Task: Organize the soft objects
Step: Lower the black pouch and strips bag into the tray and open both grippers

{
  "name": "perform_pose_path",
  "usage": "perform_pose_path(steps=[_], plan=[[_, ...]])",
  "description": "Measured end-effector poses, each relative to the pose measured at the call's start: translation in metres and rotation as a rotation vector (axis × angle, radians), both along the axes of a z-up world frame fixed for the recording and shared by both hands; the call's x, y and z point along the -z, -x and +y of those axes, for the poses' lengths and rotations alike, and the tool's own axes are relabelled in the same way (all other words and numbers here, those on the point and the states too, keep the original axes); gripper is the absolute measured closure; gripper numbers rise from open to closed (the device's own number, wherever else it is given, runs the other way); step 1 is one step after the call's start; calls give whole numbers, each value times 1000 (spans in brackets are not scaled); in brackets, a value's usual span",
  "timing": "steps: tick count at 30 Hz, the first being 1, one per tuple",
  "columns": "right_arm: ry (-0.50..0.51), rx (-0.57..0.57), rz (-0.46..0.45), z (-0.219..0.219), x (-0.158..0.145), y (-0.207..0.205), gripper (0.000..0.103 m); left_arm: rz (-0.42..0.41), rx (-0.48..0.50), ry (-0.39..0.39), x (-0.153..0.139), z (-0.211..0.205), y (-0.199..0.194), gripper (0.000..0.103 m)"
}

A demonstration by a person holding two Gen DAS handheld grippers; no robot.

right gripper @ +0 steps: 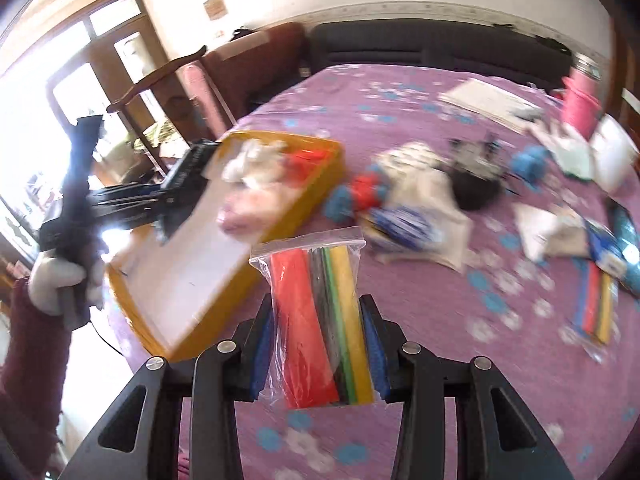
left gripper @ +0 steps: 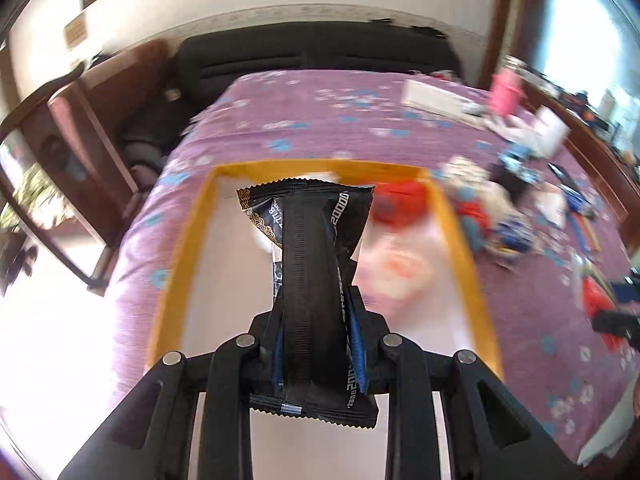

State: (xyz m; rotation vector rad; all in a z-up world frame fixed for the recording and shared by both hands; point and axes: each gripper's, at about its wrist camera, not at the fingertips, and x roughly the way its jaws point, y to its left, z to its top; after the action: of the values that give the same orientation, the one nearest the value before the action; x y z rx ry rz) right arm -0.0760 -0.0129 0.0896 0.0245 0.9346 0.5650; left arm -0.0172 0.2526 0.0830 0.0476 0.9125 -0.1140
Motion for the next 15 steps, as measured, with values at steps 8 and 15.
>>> perform_pose_path(steps=[8,15], plan=[[-15,-124,83,112,8,-43,59,73,-134,45,34,50,-66,65],[40,-189,147,173,33,-64,59,-57,-146,211,5,80,-37,48]])
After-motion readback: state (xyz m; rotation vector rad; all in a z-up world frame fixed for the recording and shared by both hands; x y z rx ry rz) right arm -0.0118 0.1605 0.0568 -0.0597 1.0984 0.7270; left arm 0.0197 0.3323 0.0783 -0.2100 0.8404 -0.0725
